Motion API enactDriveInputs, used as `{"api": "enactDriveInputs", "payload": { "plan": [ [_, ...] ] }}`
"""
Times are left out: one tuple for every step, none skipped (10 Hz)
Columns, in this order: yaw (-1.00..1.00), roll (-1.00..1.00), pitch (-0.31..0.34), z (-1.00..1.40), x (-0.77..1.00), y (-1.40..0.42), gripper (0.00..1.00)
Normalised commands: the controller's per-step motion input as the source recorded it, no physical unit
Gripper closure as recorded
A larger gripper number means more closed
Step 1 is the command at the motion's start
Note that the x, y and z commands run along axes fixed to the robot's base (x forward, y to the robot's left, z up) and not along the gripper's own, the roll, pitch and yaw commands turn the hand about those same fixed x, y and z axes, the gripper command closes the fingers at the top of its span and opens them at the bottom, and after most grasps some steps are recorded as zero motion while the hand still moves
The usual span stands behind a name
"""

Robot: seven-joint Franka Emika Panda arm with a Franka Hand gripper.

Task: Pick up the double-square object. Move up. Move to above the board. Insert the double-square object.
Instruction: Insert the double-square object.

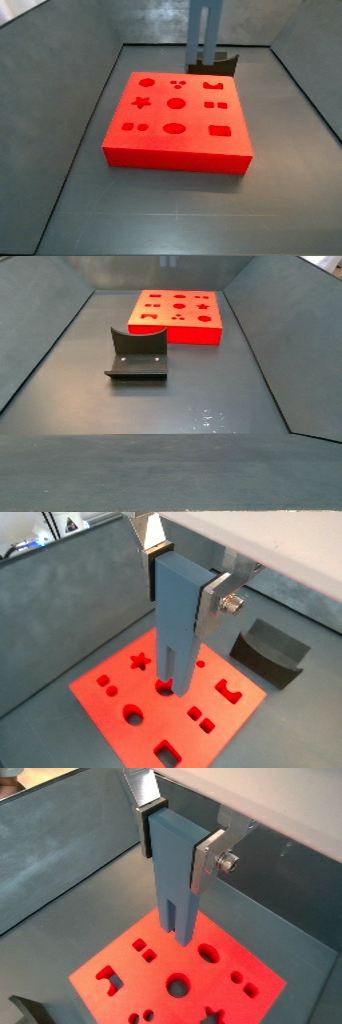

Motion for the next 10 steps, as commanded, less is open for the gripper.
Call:
{"api": "enactDriveInputs", "payload": {
  "plan": [
    [0.01,0.01,0.0,-0.33,1.0,0.12,1.0],
    [0.03,0.06,0.0,-0.39,1.0,0.13,1.0],
    [0.03,0.07,0.0,-0.43,1.0,0.11,1.0],
    [0.0,0.08,0.0,-0.49,1.0,0.06,1.0],
    [0.0,0.07,0.0,-0.57,1.0,0.0,1.0],
    [0.0,0.06,-0.004,-0.64,0.89,0.01,1.0],
    [0.0,0.09,-0.004,-0.63,0.8,0.03,1.0],
    [0.0,0.12,0.0,-0.54,0.56,0.06,1.0],
    [0.0,0.11,0.001,-0.35,0.33,0.11,1.0],
    [0.0,0.05,0.03,-0.09,0.18,0.1,1.0]
  ]
}}
